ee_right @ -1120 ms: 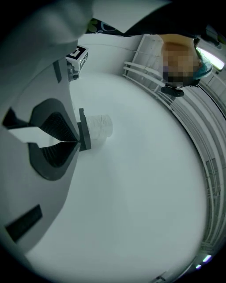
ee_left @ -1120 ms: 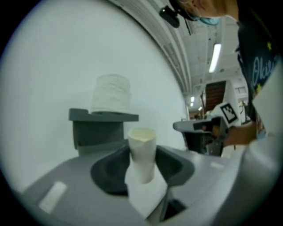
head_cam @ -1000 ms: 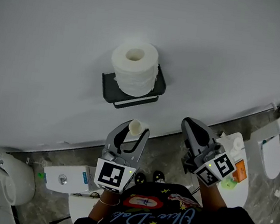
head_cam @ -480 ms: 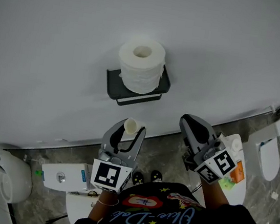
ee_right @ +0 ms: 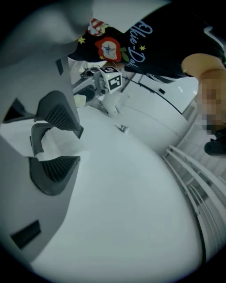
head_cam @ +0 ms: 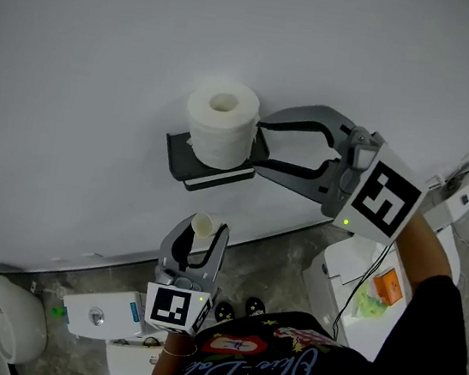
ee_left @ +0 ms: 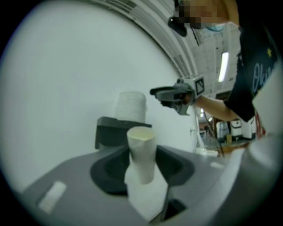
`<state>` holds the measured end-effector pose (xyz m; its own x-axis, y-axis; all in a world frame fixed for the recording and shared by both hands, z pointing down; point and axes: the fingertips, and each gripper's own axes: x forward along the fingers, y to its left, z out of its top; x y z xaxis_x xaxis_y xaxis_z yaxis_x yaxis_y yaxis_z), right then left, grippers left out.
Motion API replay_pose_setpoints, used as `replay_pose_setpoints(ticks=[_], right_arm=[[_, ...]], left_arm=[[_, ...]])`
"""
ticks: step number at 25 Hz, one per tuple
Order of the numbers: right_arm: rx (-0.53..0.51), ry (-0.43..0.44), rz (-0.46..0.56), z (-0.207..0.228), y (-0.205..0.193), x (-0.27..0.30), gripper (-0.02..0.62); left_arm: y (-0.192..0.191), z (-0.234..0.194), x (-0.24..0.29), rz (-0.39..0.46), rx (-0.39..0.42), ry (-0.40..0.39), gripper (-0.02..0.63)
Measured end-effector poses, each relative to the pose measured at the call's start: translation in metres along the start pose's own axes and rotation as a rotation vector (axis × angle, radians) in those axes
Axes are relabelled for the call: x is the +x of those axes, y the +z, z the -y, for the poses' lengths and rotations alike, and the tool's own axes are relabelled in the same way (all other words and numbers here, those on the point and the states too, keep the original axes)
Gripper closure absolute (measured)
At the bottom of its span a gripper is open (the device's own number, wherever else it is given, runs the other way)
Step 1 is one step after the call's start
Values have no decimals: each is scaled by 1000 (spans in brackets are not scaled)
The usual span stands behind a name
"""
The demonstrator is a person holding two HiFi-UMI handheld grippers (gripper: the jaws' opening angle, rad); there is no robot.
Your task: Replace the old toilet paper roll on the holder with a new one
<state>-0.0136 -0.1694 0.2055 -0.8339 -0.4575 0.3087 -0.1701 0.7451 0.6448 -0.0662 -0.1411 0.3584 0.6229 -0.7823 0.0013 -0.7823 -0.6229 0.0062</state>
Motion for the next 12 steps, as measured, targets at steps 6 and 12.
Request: replay_pose_setpoints(ticks=[6,12], right_arm=[[-209,278,-269,7,-10,35,405],[-177,457,-452,11,-28,51,383]], left_arm=[[4,-14,-18,31,-27,60,423],[-3,-33,-39,25,-31,130,422]])
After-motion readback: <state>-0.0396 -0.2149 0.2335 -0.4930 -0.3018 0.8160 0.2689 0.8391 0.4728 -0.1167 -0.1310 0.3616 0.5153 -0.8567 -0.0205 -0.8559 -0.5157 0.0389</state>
